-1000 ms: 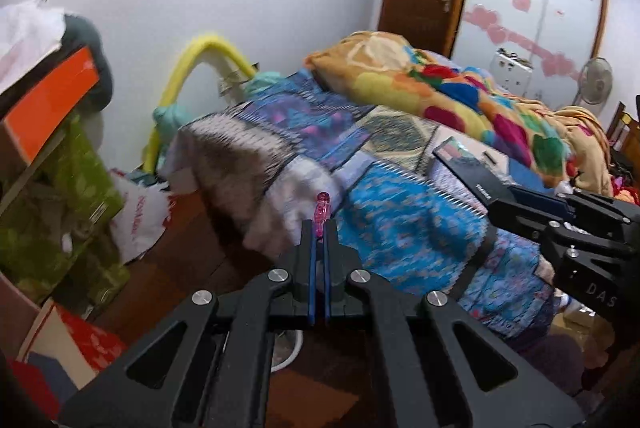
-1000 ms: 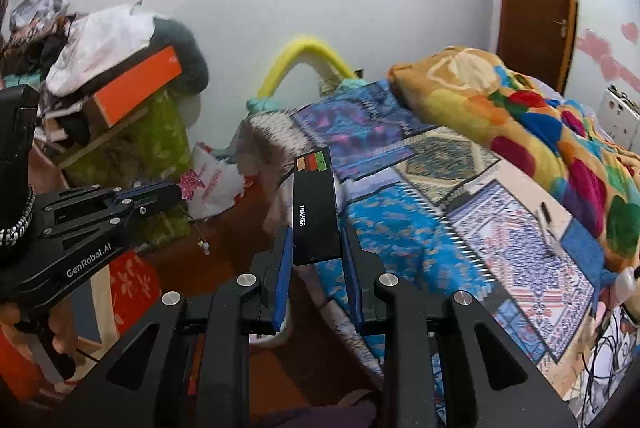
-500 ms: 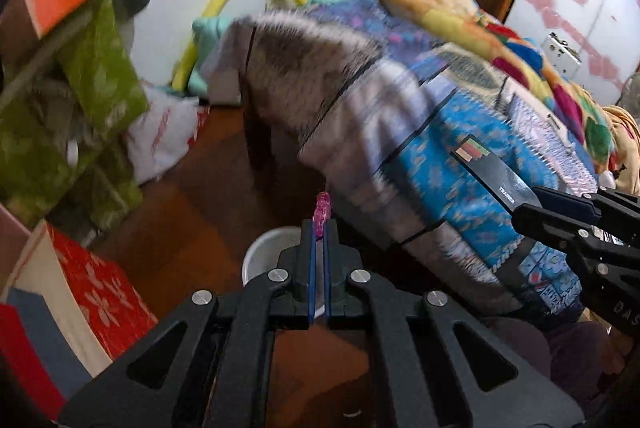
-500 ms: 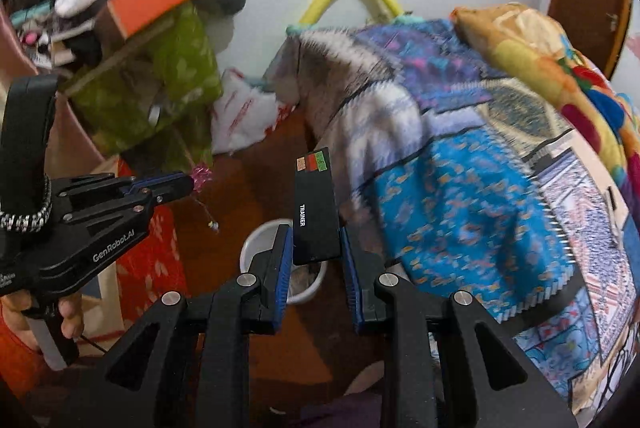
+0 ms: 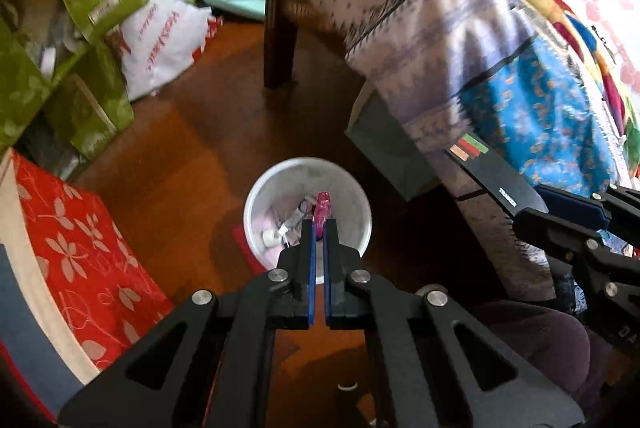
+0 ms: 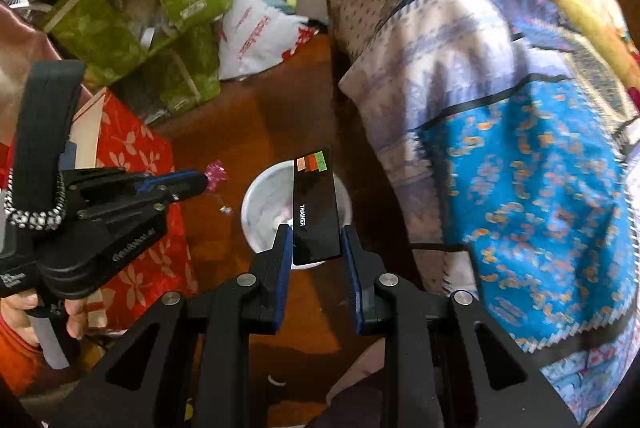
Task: Collect trash
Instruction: 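Open both grippers to drop the lighter and card into the bin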
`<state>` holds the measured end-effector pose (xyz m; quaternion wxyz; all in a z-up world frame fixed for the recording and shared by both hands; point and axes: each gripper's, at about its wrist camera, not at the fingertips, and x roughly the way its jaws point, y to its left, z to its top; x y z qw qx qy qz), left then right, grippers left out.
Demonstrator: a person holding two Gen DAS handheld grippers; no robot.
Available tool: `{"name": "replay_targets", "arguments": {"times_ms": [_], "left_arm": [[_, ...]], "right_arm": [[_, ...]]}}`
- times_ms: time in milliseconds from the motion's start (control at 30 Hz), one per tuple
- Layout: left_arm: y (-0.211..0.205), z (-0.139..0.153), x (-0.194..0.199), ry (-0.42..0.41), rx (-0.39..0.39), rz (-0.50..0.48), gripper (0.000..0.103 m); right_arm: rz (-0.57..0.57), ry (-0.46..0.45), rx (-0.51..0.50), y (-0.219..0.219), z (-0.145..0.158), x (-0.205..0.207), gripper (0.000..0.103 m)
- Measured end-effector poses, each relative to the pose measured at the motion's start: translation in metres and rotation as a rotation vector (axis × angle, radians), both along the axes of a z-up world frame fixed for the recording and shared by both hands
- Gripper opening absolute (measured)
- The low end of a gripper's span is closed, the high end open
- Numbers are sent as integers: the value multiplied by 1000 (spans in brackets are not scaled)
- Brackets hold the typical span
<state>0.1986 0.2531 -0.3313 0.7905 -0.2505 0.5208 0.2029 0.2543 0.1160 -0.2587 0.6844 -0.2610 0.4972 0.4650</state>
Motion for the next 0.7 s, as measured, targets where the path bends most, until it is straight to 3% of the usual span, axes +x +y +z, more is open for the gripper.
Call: {"name": "replay_targets", "arguments": {"times_ms": [233, 267, 300, 400, 700], "left_arm": [[11, -14, 13, 40, -16, 24, 2], [11, -12, 13, 49, 13, 40, 4], [11, -10, 14, 58, 32, 46, 10], [9, -8, 15, 92, 66, 36, 37], [1, 21, 1, 39, 63, 47, 38]], "right_arm": [[51, 27, -1, 30, -10, 1, 24], [43, 51, -29, 34, -14, 3, 33], [33, 64, -47, 34, -16, 6, 48], [-3, 58, -23, 30, -15, 10, 49], [-6, 9, -13, 2, 5, 8, 49]]}}
